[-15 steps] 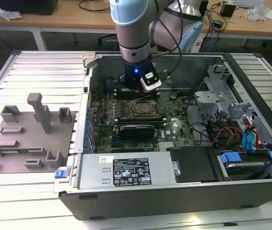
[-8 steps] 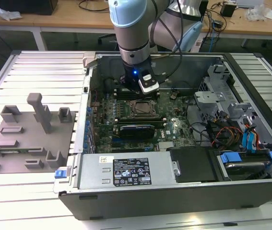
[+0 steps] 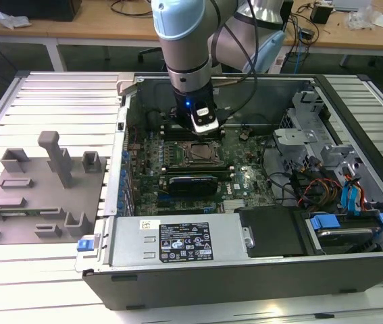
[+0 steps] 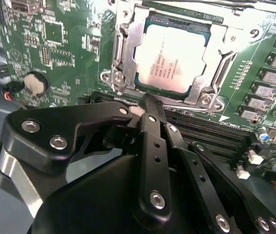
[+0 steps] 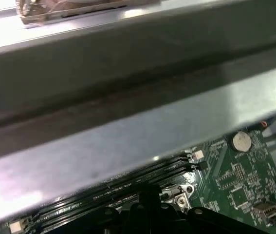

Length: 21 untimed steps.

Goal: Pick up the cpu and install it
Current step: 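Install the first cpu locking lever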

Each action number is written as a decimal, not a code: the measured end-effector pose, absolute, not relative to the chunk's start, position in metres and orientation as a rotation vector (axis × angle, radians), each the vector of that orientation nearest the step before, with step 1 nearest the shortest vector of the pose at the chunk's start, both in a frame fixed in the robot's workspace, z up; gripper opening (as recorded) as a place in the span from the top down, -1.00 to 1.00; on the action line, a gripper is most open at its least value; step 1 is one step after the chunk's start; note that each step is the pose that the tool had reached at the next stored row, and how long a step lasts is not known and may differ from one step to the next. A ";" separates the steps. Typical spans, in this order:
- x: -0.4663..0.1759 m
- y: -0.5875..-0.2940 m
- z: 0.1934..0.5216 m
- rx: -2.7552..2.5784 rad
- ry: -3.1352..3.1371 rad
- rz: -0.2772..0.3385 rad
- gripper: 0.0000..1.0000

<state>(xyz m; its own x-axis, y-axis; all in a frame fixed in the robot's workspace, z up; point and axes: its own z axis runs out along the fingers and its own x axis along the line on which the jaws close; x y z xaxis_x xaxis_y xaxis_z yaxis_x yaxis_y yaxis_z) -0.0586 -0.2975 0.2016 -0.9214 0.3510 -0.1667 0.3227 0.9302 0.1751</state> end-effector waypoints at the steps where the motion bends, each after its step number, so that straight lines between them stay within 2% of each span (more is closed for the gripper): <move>1: -0.059 -0.297 0.201 0.523 2.890 0.212 0.79; 21: -0.057 -0.287 0.198 0.565 2.880 0.200 0.79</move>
